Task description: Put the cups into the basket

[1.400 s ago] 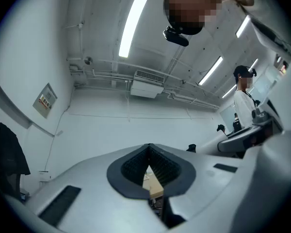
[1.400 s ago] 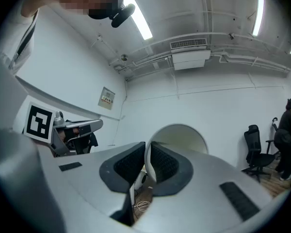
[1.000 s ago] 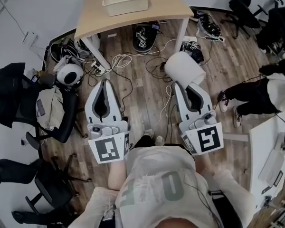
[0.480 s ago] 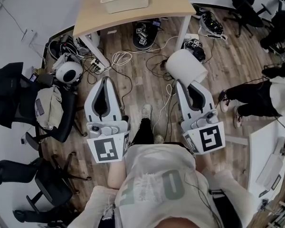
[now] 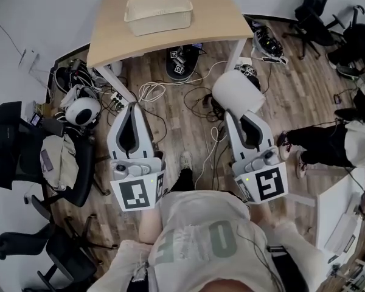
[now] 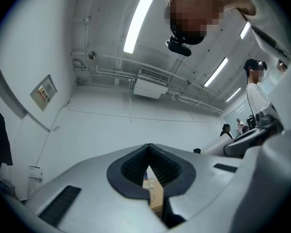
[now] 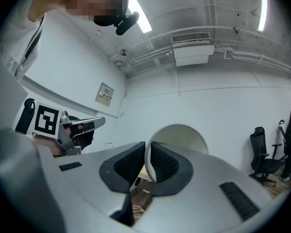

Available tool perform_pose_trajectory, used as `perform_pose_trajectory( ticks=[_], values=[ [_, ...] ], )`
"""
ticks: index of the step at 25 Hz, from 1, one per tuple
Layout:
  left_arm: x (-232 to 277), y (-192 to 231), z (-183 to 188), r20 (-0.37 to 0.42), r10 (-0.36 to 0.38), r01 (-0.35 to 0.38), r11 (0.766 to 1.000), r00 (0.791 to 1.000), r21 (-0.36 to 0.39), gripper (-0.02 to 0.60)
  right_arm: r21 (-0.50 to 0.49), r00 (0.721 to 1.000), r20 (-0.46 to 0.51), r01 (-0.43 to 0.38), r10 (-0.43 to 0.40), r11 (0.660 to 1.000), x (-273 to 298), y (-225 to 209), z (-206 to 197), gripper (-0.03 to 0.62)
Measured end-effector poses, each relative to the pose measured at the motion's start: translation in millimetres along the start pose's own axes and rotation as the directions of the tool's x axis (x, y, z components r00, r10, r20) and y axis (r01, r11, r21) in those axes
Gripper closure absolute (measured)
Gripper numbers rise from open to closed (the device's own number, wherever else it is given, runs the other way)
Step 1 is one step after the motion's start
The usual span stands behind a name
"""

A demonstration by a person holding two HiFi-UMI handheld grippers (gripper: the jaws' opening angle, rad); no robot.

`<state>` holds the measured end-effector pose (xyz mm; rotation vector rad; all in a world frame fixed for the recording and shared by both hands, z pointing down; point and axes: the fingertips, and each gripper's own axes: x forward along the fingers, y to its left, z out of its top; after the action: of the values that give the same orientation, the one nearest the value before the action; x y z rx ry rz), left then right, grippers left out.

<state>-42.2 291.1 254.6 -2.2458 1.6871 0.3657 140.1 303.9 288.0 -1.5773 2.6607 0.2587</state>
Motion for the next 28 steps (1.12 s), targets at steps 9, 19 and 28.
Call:
perform_pose_trajectory(
  ticks=[9,19,28],
  values=[
    [84,69,-28,0.033,0.003,-0.004,1.000,0.999,0.026,0.577,-0.024,0.999,0.035,0.000,0.001,1.000,119,-16,-3,0.563],
    [139,97,-62,0.005,0.000,0.000,1.000,1.000,0.013,0.577,-0.037,0.999,0.033,-0.009,0.010,0.999,186,-37,-16,0.563],
    [208,119,-96,-0.012,0.020,-0.019,0.999,1.000,0.047,0.577,-0.010,0.998,0.039,-0.053,0.053,0.999,262,-76,-38,0.563]
  ],
)
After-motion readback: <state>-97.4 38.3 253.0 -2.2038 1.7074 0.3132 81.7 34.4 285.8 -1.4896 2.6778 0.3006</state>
